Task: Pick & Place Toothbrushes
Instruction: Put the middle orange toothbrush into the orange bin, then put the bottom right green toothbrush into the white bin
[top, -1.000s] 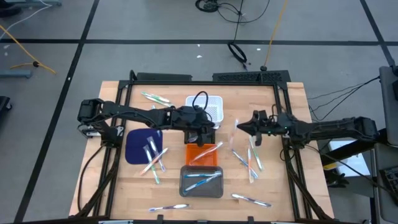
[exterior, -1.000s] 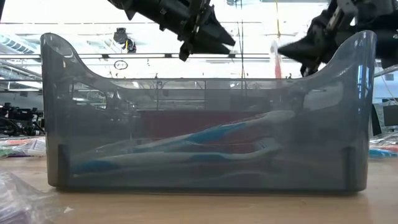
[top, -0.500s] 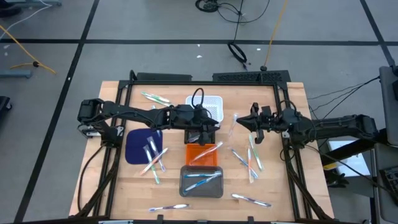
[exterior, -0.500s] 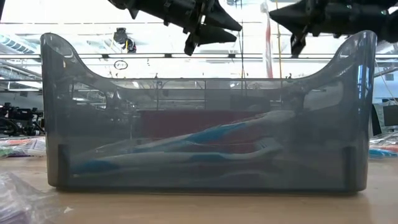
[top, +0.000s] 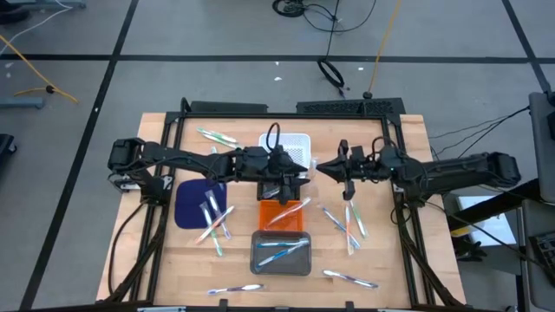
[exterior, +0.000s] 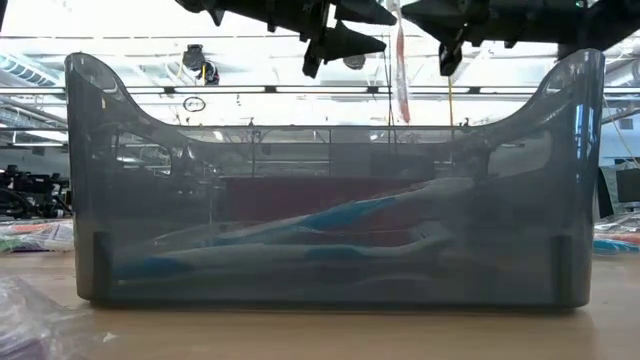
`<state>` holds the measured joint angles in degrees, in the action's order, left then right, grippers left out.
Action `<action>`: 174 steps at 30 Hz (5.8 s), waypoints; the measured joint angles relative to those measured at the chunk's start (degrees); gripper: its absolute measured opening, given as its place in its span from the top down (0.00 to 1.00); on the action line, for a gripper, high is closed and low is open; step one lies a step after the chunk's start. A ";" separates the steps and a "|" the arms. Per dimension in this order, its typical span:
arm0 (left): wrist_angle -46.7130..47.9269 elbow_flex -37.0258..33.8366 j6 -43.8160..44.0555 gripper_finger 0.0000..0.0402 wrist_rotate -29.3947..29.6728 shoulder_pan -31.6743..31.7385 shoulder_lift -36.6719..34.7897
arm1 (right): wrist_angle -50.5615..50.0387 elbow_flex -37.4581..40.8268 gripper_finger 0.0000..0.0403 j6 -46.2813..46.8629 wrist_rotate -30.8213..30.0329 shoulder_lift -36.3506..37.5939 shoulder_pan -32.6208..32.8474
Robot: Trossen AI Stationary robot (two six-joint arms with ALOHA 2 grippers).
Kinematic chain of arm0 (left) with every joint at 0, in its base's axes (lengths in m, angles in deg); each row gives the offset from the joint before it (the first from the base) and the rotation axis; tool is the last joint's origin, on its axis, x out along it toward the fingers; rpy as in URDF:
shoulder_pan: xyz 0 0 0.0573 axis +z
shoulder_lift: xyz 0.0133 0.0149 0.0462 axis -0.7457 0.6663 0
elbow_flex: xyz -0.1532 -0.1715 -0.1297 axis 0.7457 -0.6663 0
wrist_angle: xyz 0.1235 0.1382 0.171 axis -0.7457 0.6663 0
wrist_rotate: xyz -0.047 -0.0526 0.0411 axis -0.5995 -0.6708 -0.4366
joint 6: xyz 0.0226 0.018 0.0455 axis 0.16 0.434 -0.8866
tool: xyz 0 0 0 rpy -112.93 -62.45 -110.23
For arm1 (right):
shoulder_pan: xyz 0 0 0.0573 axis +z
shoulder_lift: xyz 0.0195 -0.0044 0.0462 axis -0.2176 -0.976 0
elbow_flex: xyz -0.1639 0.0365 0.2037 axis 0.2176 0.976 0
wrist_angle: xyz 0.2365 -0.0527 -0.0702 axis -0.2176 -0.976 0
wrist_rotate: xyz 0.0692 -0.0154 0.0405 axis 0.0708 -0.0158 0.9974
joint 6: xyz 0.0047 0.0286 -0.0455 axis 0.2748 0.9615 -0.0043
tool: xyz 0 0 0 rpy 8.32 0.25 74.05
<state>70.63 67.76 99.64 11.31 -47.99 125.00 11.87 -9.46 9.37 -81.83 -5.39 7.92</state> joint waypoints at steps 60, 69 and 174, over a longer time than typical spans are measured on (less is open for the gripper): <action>22.77 -0.07 -1.24 1.00 0.10 -2.81 -5.54 | -17.20 -3.17 0.70 -4.83 1.32 3.40 1.01; 28.66 -0.04 2.80 1.00 -0.50 -5.26 -4.98 | -22.29 -3.17 0.72 -4.84 1.28 3.41 1.01; 29.34 -0.02 1.41 0.69 -0.93 -6.19 2.95 | -62.34 10.84 0.73 30.73 2.36 3.51 0.98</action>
<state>99.97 67.74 101.04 10.38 -54.17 127.95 -50.48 1.38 40.10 -79.46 -1.88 8.91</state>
